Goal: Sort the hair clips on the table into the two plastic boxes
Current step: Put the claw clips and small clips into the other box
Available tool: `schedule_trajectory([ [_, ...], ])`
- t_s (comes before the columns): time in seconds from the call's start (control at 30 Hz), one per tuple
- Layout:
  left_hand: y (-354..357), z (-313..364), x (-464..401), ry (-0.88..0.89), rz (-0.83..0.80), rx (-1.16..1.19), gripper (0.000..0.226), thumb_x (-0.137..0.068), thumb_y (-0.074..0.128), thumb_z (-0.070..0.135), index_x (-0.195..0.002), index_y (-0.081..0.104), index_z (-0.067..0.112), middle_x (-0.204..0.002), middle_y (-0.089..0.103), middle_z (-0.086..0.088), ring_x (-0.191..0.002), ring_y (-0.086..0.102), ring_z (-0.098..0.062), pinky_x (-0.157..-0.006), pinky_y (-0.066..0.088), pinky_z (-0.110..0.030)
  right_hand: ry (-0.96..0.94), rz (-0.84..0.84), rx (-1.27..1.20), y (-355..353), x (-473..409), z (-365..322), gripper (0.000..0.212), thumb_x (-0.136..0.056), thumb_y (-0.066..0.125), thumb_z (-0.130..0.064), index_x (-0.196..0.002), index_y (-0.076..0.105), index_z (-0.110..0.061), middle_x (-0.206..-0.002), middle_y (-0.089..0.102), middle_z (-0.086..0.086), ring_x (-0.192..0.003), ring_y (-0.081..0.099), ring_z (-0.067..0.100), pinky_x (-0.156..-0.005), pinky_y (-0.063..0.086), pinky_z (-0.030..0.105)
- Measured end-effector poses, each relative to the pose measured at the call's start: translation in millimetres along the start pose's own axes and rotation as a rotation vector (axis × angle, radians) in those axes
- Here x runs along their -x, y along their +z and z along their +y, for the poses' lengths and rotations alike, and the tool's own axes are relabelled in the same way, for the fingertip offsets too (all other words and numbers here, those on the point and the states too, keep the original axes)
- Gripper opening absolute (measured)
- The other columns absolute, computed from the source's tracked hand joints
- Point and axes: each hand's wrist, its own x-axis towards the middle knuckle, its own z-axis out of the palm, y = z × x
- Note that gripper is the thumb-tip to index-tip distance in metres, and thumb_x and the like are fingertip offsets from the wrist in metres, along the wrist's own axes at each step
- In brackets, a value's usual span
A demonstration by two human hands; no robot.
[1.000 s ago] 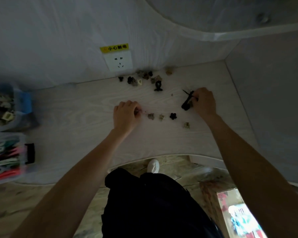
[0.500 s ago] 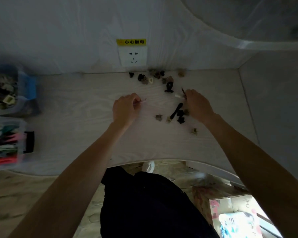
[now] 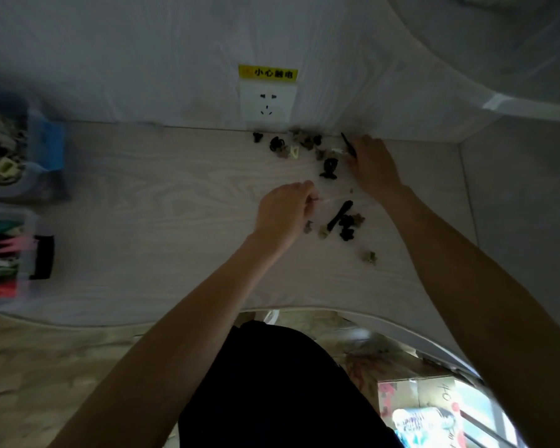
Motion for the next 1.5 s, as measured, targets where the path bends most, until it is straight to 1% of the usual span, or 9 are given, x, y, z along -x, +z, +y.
schedule_trajectory([
  [0.2,33,31,-19,0.016,-0.246,-0.112,0.024,-0.087,0.061,0.025,-0.105,0.056,0.01,-0.1,0.064,-0.01,-0.089,0.062,-0.028,-0.075,0.052,-0.039,0.104,-0.038,0.048,1,34,11,0.017,-0.091,0.049,-0.015,-0.102,0.056,-0.004,-0.103,0.058,0.019,-0.092,0.055,0.032,-0.067,0.04,0.034],
  [0.57,26,31,-33,0.02,-0.27,-0.449,0.019,-0.092,0.053,0.021,-0.104,0.059,0.007,-0.101,0.062,-0.009,-0.093,0.058,-0.025,-0.067,0.039,-0.031,0.215,0.094,-0.062,4,70,18,0.03,-0.1,0.036,-0.02,-0.108,0.056,0.001,-0.108,0.056,0.024,-0.101,0.049,0.034,-0.077,0.037,0.037],
  [0.83,24,12,-31,0.072,-0.29,-0.495,0.032,-0.092,0.045,0.007,-0.124,0.042,0.002,-0.121,0.05,-0.016,-0.11,0.047,-0.029,-0.081,0.041,-0.034,0.267,0.127,-0.2,-7,88,8,0.029,-0.101,0.028,-0.022,-0.1,0.047,0.0,-0.073,0.052,0.013,-0.061,0.045,0.022,-0.054,0.029,0.03],
  [0.97,15,9,-28,0.175,-0.203,-0.411,0.026,-0.098,0.035,0.014,-0.12,0.045,0.003,-0.105,0.058,-0.013,-0.094,0.053,-0.028,-0.078,0.04,-0.036,0.279,0.12,-0.232,-9,98,-4,0.028,-0.101,0.03,-0.025,-0.101,0.046,-0.002,-0.064,0.045,0.001,-0.057,0.044,0.022,-0.052,0.029,0.03],
  [1.1,-29,0,-4,0.175,-0.168,-0.014,0.025,-0.1,0.032,0.019,-0.119,0.042,0.006,-0.063,0.049,-0.003,-0.045,0.04,-0.015,-0.044,0.03,-0.028,0.223,0.098,-0.412,-14,111,-35,0.02,-0.099,0.039,-0.024,-0.093,0.049,-0.007,-0.057,0.043,-0.004,-0.051,0.041,0.017,-0.043,0.03,0.027],
  [1.2,-72,-19,31,0.118,-0.034,0.035,0.023,-0.099,0.035,0.023,-0.114,0.047,0.009,-0.056,0.044,0.007,-0.041,0.035,-0.007,-0.042,0.023,-0.023,0.236,0.068,-0.61,-12,118,-76,0.021,-0.097,0.045,-0.025,-0.084,0.051,-0.01,-0.062,0.053,0.011,-0.052,0.045,0.015,-0.049,0.034,0.028],
  [1.3,-119,-57,80,-0.035,0.06,-0.025,0.038,-0.096,0.027,0.044,-0.106,0.051,0.015,-0.05,0.036,0.01,-0.043,0.036,-0.004,-0.044,0.025,-0.022,0.26,-0.02,-0.776,1,120,-130,0.025,-0.096,0.047,-0.026,-0.072,0.048,-0.018,-0.058,0.048,0.001,-0.043,0.041,0.004,-0.049,0.034,0.024],
  [1.4,-167,-103,133,-0.186,0.165,-0.033,0.058,-0.09,0.008,0.052,-0.102,0.052,0.017,-0.049,0.039,0.005,-0.043,0.041,-0.016,-0.043,0.025,-0.028,0.26,-0.101,-0.879,11,117,-188,0.022,-0.095,0.046,-0.022,-0.075,0.051,-0.014,-0.057,0.045,-0.002,-0.046,0.04,0.009,-0.051,0.033,0.029],
  [1.5,-206,-153,180,-0.31,0.231,-0.151,0.055,-0.093,0.014,0.048,-0.1,0.055,0.013,-0.062,0.049,0.001,-0.057,0.053,-0.028,-0.051,0.033,-0.031,0.154,-0.216,-0.888,14,110,-250,0.018,-0.095,0.043,-0.016,-0.078,0.05,-0.013,-0.058,0.045,0.001,-0.049,0.038,0.016,-0.048,0.032,0.027],
])
